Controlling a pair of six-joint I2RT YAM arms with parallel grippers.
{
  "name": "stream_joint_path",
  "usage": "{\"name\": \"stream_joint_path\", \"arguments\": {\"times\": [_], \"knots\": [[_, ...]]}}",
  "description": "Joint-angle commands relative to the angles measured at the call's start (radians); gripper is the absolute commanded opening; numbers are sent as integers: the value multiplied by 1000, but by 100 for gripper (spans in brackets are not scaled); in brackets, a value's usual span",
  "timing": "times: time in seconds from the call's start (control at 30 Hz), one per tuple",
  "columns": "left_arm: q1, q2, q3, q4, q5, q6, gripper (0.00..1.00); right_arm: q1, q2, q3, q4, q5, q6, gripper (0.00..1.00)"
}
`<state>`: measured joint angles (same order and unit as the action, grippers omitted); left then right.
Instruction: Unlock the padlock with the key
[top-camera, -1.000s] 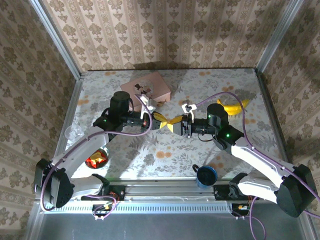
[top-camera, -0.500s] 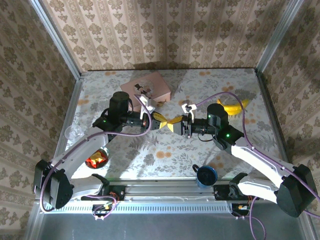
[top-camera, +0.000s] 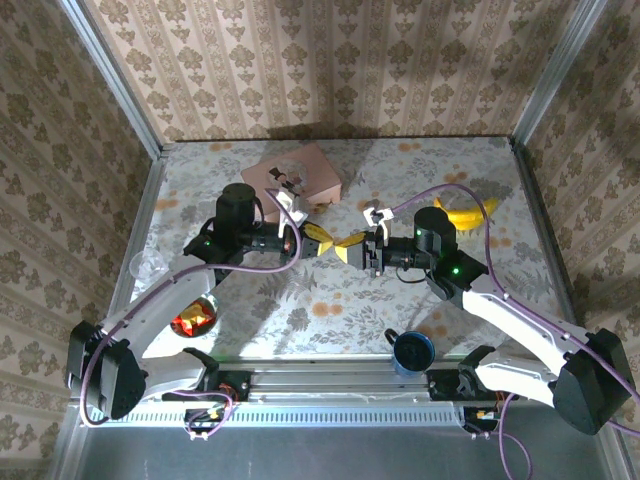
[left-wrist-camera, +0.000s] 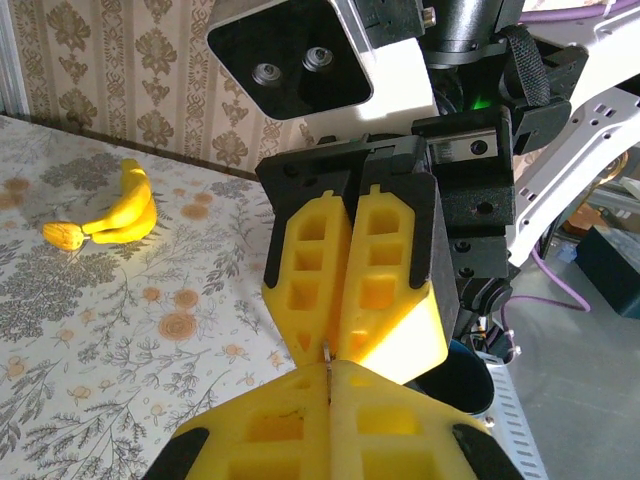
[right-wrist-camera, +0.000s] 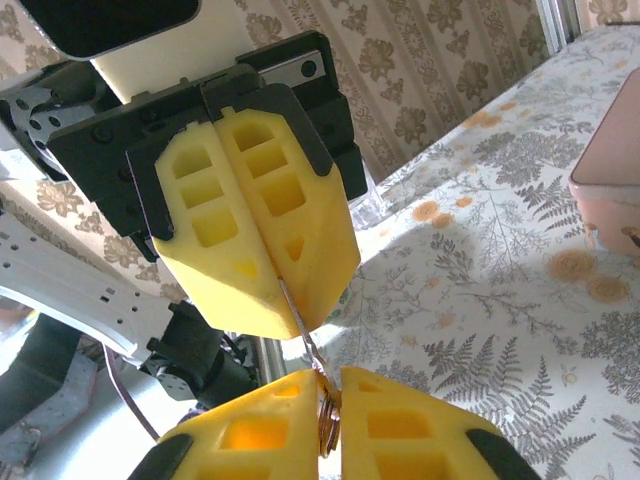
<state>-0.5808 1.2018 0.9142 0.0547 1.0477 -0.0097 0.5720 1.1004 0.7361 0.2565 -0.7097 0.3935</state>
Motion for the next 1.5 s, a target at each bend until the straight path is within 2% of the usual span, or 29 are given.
{"name": "stream_joint_path", "arguments": {"times": [0.0, 0.1, 0.27, 0.4, 0.47, 0.5, 0.57, 0.8, 0.83, 0.87, 0.93, 1.07, 1.23, 1.47], "knots": [[7, -21, -9, 27, 5, -21, 0, 5, -8, 5, -2, 6, -10, 6], [10, -21, -12, 28, -1, -21, 0, 5, -12, 3, -3, 4, -11, 0], [31, -28, -26, 65, -76, -73, 0, 4, -19, 0, -15, 10, -14, 0], [60, -31, -30, 100, -164, -164, 28, 3, -28, -1, -49, 61, -16, 0], [70, -34, -29, 114, -247, -225, 48, 3, -35, 0, -83, 108, -23, 0], [73, -36, -27, 112, -285, -250, 55, 3, -38, 0, -99, 131, -25, 0], [83, -40, -20, 111, -348, -290, 62, 2, -44, 0, -134, 179, -25, 0], [91, -61, -23, 61, -602, -353, 73, -3, -58, 29, -314, 457, 2, 0], [91, -62, -23, 39, -649, -361, 77, -5, -56, 40, -358, 509, 11, 0], [87, -62, -22, 10, -706, -371, 88, -7, -53, 50, -402, 559, 23, 0], [70, -61, -21, -49, -817, -386, 100, -15, -42, 69, -479, 635, 48, 0], [14, -24, -5, -177, -1038, -410, 100, -23, -25, 73, -549, 677, 80, 0], [-72, 61, 17, -263, -1245, -435, 100, -30, -18, 64, -562, 693, 102, 0], [-141, 201, 30, -251, -1304, -519, 100, -74, -61, 10, -516, 709, 135, 0]]}}
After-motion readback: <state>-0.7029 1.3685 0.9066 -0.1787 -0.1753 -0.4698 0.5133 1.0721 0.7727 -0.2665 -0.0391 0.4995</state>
